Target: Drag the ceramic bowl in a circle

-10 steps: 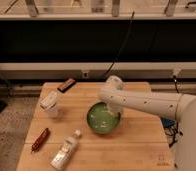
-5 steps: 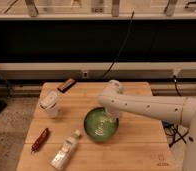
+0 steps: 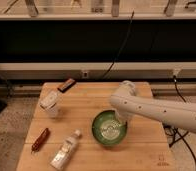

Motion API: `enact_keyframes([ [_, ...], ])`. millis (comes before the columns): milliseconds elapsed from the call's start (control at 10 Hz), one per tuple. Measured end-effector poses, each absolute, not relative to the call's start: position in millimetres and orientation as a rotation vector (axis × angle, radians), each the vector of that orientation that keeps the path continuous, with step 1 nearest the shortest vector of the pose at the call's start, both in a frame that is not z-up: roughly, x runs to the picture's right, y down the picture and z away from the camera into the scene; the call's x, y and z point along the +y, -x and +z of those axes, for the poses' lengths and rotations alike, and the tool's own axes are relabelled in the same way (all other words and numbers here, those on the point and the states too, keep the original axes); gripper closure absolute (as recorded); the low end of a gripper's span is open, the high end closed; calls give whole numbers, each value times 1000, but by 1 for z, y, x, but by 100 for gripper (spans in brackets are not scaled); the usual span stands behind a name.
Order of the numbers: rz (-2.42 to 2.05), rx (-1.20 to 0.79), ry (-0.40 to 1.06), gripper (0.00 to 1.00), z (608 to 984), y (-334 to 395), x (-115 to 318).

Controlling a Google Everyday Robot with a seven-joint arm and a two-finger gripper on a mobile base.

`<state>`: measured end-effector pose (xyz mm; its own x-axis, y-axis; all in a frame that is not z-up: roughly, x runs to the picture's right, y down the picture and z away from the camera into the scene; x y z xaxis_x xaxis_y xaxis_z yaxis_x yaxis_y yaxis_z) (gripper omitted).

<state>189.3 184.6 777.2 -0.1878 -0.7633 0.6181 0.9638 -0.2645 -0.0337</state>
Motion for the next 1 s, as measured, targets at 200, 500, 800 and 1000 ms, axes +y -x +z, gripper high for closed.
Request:
enact_keyframes([
  [200,-1720,-398,639,100,775,-209,175],
  [500,-1697,-344,639,100,785,-218,150],
  [800,-1691,-323,625,100,802,-208,128],
  [1000,-1697,-328,628,100,807,-198,126],
])
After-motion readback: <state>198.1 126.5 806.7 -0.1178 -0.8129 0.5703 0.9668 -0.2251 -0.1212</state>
